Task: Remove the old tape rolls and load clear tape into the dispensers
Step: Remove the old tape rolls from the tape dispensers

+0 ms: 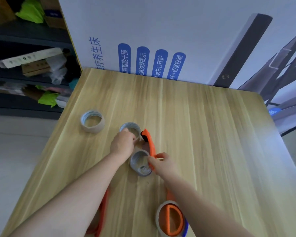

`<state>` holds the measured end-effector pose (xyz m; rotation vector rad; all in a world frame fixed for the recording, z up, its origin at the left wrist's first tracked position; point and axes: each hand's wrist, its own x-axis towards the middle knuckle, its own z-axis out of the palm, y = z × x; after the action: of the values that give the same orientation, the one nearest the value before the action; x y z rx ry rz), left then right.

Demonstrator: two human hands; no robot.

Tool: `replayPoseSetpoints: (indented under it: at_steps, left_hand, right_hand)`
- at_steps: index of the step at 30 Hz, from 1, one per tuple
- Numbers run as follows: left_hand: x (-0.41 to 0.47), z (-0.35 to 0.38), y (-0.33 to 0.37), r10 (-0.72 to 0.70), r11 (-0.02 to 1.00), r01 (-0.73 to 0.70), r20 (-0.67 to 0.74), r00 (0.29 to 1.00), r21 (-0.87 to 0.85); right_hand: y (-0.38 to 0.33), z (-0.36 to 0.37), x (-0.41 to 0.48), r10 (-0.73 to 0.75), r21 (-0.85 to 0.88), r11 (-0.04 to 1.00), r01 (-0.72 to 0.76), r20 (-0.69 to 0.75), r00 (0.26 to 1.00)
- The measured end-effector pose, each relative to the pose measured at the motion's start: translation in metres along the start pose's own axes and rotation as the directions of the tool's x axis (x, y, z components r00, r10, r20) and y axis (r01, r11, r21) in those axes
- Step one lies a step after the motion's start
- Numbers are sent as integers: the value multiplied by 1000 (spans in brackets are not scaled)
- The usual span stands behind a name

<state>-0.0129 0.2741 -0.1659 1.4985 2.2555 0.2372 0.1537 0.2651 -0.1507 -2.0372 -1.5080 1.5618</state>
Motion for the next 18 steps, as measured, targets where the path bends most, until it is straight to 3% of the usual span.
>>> replayPoseSetpoints:
  at_steps: [7,10,18]
  left_hand:
    - [-4,3,1,157,980,-157,-12,988,-122]
    - [-19,7,-6,155,982,-141,107,982,-129]
    - [-69,4,-15,202,974,-149,351,914,-173]
  right_hand:
    - [6,8,10,2,-1,1000,-2,-39,999]
    - [7,8,8,-2,-26,1000,2,-23,1000]
    - [14,-2,-25,42,-394,918,39,194,980]
